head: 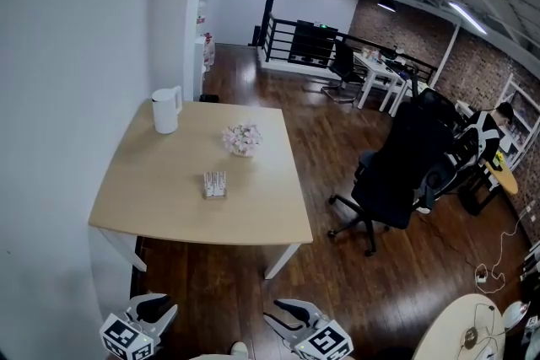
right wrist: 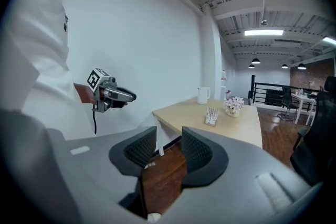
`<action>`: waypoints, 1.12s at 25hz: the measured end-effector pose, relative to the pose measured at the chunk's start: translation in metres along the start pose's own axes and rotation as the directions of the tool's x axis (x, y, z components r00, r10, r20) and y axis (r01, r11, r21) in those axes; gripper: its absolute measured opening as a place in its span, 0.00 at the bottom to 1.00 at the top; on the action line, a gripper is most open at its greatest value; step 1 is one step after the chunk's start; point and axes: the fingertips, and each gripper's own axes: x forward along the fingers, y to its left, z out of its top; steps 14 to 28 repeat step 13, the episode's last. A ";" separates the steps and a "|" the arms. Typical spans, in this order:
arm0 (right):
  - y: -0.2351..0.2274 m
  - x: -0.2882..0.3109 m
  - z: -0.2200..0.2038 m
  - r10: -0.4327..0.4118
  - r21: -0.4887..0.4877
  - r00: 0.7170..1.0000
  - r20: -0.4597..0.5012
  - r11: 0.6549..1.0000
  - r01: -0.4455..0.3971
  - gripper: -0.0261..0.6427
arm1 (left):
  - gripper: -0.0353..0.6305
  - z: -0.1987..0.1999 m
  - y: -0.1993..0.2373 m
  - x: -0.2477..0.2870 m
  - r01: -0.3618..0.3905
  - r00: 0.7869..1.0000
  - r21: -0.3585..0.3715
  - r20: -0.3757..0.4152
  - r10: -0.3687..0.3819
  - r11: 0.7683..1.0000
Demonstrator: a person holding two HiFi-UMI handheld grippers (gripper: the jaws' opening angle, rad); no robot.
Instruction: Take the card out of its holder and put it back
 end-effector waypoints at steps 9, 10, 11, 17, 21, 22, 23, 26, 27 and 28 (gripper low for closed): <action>0.021 0.002 0.004 -0.011 -0.008 1.000 -0.002 1.000 0.011 0.27 | 0.19 -0.008 0.003 -0.020 -0.001 1.000 -0.001 0.015 0.001 1.000; 0.022 0.003 0.004 -0.012 -0.008 1.000 -0.002 1.000 0.012 0.27 | 0.19 -0.008 0.005 -0.021 -0.001 1.000 -0.002 0.016 0.001 1.000; 0.024 0.003 0.005 -0.014 -0.008 1.000 -0.003 1.000 0.014 0.27 | 0.19 -0.007 0.006 -0.023 0.000 1.000 -0.002 0.018 0.000 1.000; 0.028 0.004 0.007 -0.018 -0.009 1.000 -0.003 1.000 0.018 0.27 | 0.19 -0.006 0.008 -0.026 0.003 1.000 -0.001 0.022 -0.003 1.000; 0.028 0.004 0.007 -0.018 -0.009 1.000 -0.003 1.000 0.018 0.27 | 0.19 -0.006 0.008 -0.026 0.003 1.000 -0.001 0.022 -0.003 1.000; 0.028 0.004 0.007 -0.018 -0.009 1.000 -0.003 1.000 0.018 0.27 | 0.19 -0.006 0.008 -0.026 0.003 1.000 -0.001 0.022 -0.003 1.000; 0.028 0.004 0.007 -0.018 -0.009 1.000 -0.003 1.000 0.018 0.27 | 0.19 -0.006 0.008 -0.026 0.003 1.000 -0.001 0.022 -0.003 1.000; 0.028 0.004 0.007 -0.018 -0.009 1.000 -0.003 1.000 0.018 0.27 | 0.19 -0.006 0.008 -0.026 0.003 1.000 -0.001 0.022 -0.003 1.000; 0.028 0.004 0.007 -0.018 -0.009 1.000 -0.003 1.000 0.018 0.27 | 0.19 -0.006 0.008 -0.026 0.003 1.000 -0.001 0.022 -0.003 1.000; 0.028 0.004 0.007 -0.018 -0.009 1.000 -0.003 1.000 0.018 0.27 | 0.19 -0.006 0.008 -0.026 0.003 1.000 -0.001 0.022 -0.003 1.000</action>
